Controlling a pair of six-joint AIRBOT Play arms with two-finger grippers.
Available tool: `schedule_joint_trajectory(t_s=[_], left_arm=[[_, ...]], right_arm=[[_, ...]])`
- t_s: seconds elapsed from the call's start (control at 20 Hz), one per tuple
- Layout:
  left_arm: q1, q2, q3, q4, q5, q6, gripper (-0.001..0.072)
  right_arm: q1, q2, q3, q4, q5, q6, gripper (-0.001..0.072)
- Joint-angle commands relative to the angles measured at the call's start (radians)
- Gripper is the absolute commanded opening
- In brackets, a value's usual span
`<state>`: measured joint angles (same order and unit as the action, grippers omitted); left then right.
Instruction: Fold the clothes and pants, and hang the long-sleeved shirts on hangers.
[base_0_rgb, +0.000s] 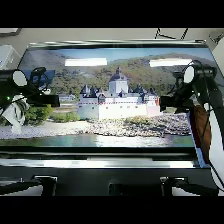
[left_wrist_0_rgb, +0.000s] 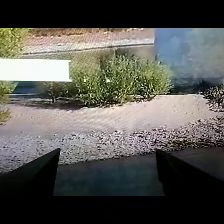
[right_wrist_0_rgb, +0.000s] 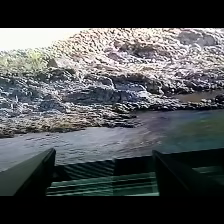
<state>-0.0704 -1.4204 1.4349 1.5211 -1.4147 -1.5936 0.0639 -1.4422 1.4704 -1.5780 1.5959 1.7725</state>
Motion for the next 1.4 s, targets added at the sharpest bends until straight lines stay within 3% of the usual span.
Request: schedule_joint_trajectory(t_s=[0.0,0.7,0.85,1.1,1.35], left_arm=[[-0.001,-0.001,0.0,0.0,0.0,0.0,0.071],[-0.001,-0.001,0.0,0.0,0.004,0.0,0.071],[-0.002,-0.001,0.0,-0.003,0.073,-0.026,0.071],[-0.002,-0.002,0.0,-0.011,0.097,-0.034,0.071],[-0.002,-0.023,0.0,-0.109,0.311,-0.034,0.071]], right_arm=[[0.001,-0.001,0.0,-0.002,0.0,0.0,0.0708],[0.001,-0.001,0.0,-0.002,0.0,0.0,0.0708],[0.001,-0.001,0.0,-0.002,-0.002,0.0,0.0708],[0.001,-0.001,-0.001,-0.003,-0.192,0.0,0.0708],[0.001,-0.001,-0.001,-0.005,-0.453,0.0,0.0708]])
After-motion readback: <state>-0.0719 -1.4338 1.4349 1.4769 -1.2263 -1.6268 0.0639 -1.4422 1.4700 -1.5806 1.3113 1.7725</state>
